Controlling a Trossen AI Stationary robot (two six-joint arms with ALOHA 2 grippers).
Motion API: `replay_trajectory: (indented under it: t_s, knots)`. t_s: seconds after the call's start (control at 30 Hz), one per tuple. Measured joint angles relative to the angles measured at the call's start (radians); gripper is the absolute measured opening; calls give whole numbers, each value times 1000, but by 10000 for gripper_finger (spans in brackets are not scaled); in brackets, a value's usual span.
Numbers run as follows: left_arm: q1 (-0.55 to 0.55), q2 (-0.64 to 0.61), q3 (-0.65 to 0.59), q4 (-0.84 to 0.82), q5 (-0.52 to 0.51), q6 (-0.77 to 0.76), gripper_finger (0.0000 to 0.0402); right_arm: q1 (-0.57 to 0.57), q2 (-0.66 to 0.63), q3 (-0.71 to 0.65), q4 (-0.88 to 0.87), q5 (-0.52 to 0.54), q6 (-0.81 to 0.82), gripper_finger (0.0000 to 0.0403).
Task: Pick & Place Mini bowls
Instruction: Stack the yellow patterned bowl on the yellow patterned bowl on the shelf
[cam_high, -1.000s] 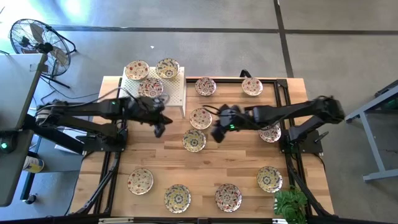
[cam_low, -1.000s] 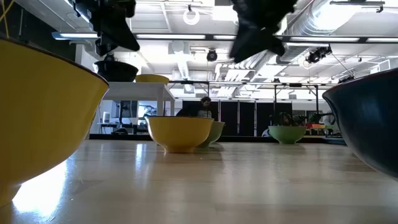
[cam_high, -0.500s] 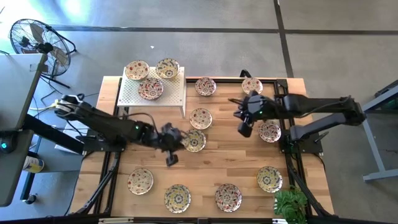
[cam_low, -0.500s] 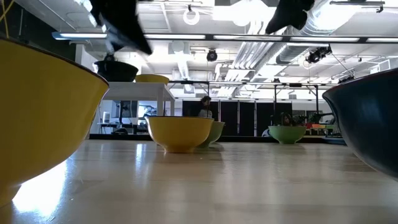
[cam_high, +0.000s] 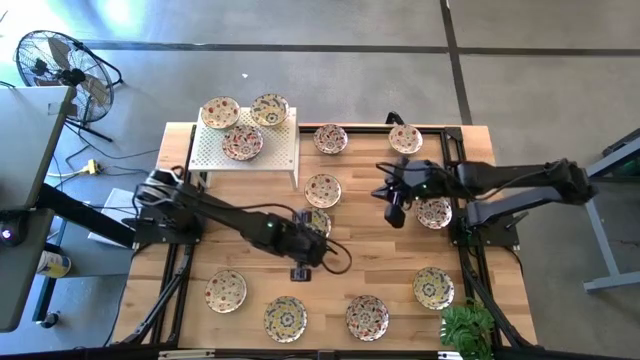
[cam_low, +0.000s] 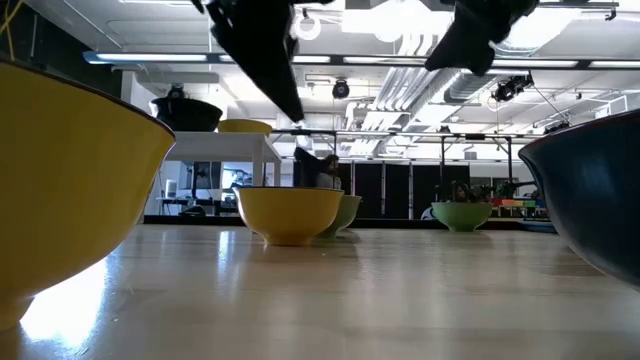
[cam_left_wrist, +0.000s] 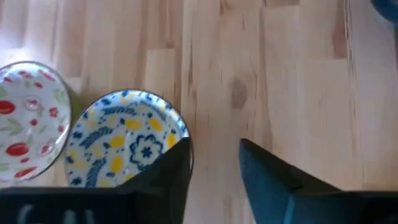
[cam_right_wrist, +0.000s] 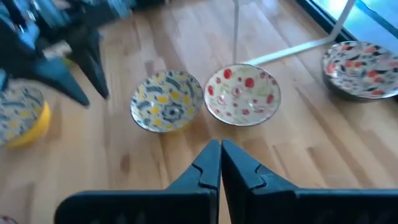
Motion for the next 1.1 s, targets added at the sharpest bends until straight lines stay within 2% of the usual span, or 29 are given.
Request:
replay_trajectory:
  t_s: [0.1, 0.23, 0.4, 0.53, 0.67, 0.73, 0.93, 1.1]
  knots:
    - [5, 27, 2, -22, -4, -22, 155, 0, -53, -98, 112, 4, 36, 1]
    - [14, 61, 3, -65, -32, -45, 158, 0, -132, -176, 169, 30, 91, 1]
    - [21, 114, 1, -67, -26, -38, 158, 0, -220, -208, 177, 79, 94, 3]
    - [23, 156, 1, -65, -58, -39, 155, 0, -269, -211, 176, 118, 71, 4]
    - [32, 166, 1, -53, -39, -39, 127, 0, -298, -211, 176, 126, 42, 1]
    - [32, 166, 1, -38, -16, -39, 102, -1, -300, -211, 177, 131, 25, 1]
    - [56, 166, 1, -29, -33, -31, 14, -2, -300, -211, 176, 132, -13, 5]
    - [74, 138, 1, -36, -31, -18, 17, -2, -300, -211, 176, 132, -45, 1]
